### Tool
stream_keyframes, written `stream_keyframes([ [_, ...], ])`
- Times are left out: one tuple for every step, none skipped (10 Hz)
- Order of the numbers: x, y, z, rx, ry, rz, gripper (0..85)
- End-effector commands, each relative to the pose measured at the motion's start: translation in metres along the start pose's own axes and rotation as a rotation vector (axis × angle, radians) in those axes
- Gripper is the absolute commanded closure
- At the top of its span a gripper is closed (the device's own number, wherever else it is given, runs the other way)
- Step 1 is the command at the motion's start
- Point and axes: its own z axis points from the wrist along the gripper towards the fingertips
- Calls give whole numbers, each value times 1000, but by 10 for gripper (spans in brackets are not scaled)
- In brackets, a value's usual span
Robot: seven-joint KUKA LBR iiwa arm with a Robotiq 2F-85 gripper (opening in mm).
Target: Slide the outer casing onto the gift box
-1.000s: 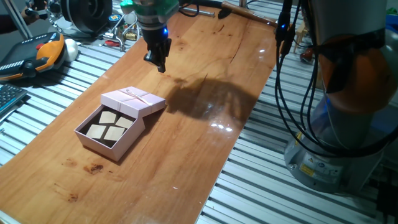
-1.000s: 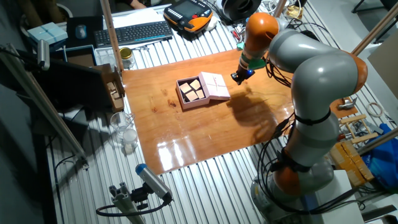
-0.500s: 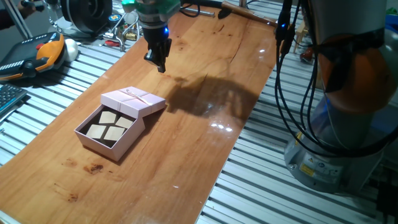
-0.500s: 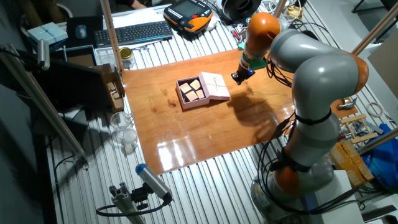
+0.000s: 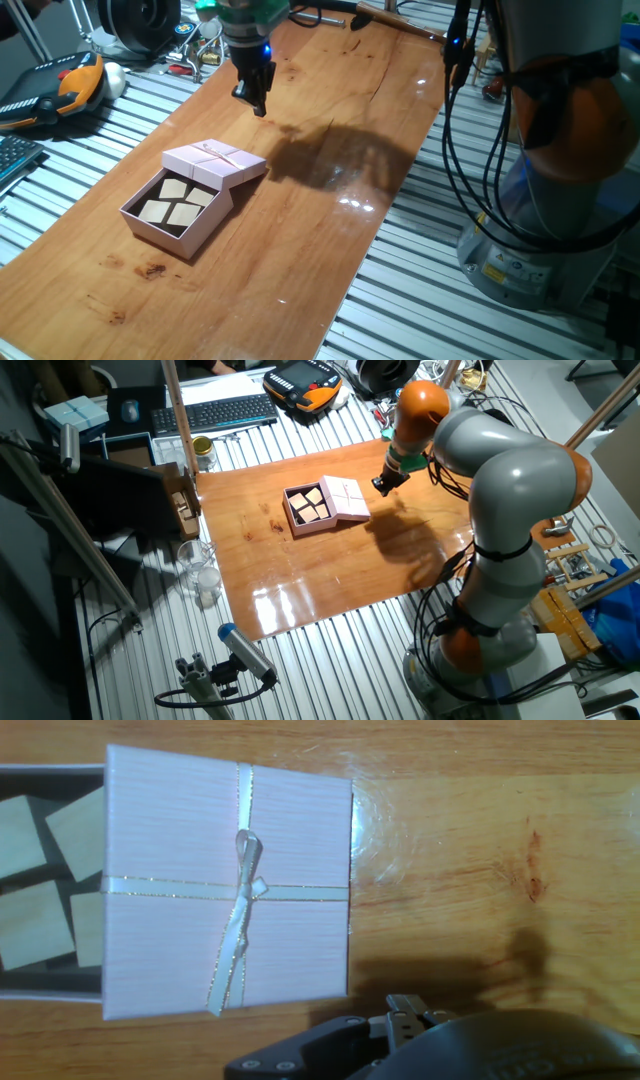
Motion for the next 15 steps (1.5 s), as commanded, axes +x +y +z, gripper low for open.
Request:
stream_keyframes([
  [0, 0, 0, 6, 15, 0, 850],
  [0, 0, 0, 8, 20, -1, 850],
  [0, 0, 0, 12, -3, -1, 850],
  [0, 0, 0, 16, -18, -4, 850],
  [-2, 0, 3, 14, -23, -12, 850],
  [-8, -1, 9, 18, -27, -18, 850],
  [-14, -5, 20, 7, -40, -23, 850],
  [-19, -9, 29, -5, -48, -28, 850],
  [-22, -13, 36, -14, -50, -31, 850],
  [-22, -15, 41, -31, -50, -34, 850],
  [-23, -16, 44, -40, -51, -35, 850],
  [-23, -16, 45, -43, -49, -35, 850],
  [-23, -16, 46, -43, -48, -35, 850],
  [-24, -16, 47, -43, -51, -35, 850],
  [-25, -14, 49, -47, -52, -37, 850],
])
